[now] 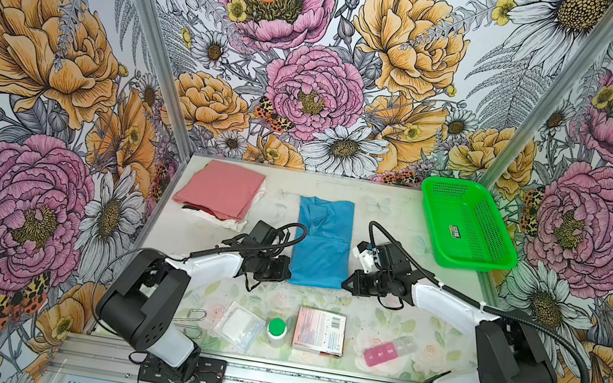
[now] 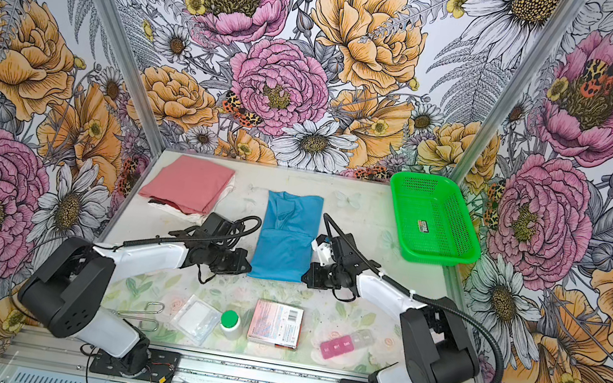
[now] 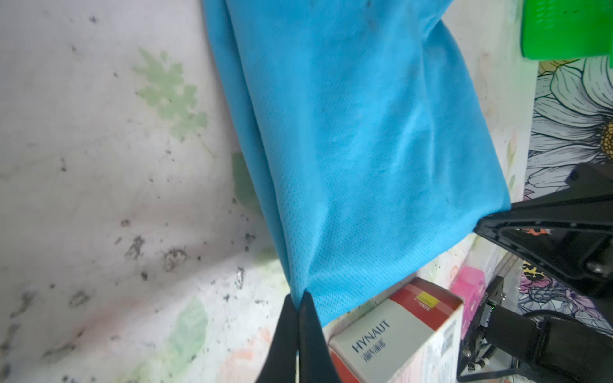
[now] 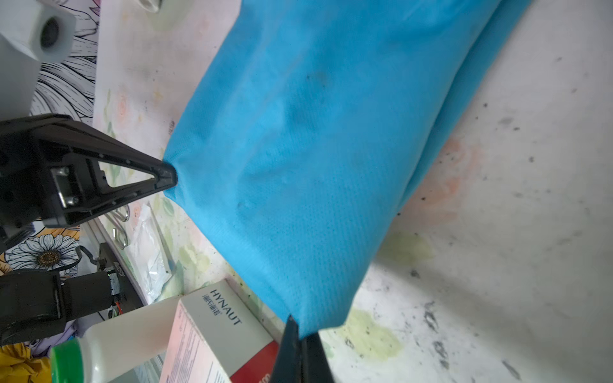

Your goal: Fold and stack the t-shirts

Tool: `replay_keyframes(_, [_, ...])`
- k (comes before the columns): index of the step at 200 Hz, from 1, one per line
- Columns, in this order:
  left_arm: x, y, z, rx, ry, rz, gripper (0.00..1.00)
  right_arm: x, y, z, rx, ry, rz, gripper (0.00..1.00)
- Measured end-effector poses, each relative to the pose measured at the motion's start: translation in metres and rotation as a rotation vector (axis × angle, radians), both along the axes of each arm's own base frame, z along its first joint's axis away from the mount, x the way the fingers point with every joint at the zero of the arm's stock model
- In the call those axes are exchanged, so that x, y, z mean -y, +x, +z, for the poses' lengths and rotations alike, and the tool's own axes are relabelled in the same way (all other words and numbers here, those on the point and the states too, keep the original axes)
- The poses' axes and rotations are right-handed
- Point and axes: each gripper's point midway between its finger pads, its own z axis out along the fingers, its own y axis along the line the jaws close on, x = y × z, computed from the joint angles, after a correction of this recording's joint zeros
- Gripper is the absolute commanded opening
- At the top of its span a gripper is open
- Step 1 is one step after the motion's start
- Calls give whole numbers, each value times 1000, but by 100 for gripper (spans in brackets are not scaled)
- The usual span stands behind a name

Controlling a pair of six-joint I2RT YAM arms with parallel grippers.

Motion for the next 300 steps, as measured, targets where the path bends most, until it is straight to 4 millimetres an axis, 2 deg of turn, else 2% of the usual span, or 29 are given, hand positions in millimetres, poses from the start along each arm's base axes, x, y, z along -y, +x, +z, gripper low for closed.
replay_keyframes(29, [3, -20, 38, 73, -38, -34, 0, -5, -25, 29, 45, 42, 53, 0])
replay_keyframes(56, [2, -32, 82, 170, -106, -35, 0, -7, -47, 66, 110, 114, 90, 0])
replay_keyframes(71, [1, -33, 98, 206, -127, -34, 0, -5, -50, 84, 145, 148, 84, 0])
replay_keyframes(86, [2, -27, 108, 220, -134, -29, 0, -6, -44, 92, 143, 159, 67, 0])
replay_keyframes(112, [7, 6, 120, 224, -141, 0, 0, -7, -13, 91, 106, 138, 8, 0])
replay_keyframes(139, [15, 51, 115, 209, -147, 9, 0, 2, 33, 79, 59, 97, -92, 0])
replay_keyframes(172, [27, 109, 96, 157, -169, 3, 2, 22, 93, 50, -15, 65, -226, 0])
replay_keyframes(202, [43, 165, 68, 108, -210, -10, 1, 35, 132, 13, -96, 51, -303, 0])
replay_keyframes(223, [47, 186, 46, 74, -220, -10, 2, 38, 159, -1, -117, 57, -327, 0])
replay_keyframes(233, [49, 195, 40, 66, -226, -11, 9, 38, 171, -6, -119, 61, -339, 0])
replay_keyframes(249, [53, 209, 36, 66, -246, -16, 37, 40, 188, -10, -124, 72, -361, 27])
replay_keyframes(253, [53, 213, 36, 62, -254, -12, 43, 40, 191, -11, -117, 72, -358, 37])
replay_keyframes(268, [52, 220, 35, 66, -266, -12, 57, 41, 198, -11, -106, 78, -366, 67])
replay_keyframes(278, [49, 222, 36, 59, -271, 1, 74, 41, 201, -8, -88, 82, -362, 76])
replay_keyframes(286, [47, 223, 37, 62, -275, 5, 85, 40, 203, -4, -66, 85, -350, 88])
replay_keyframes(300, [41, 227, 41, 66, -282, 19, 90, 39, 206, 5, -26, 91, -331, 99])
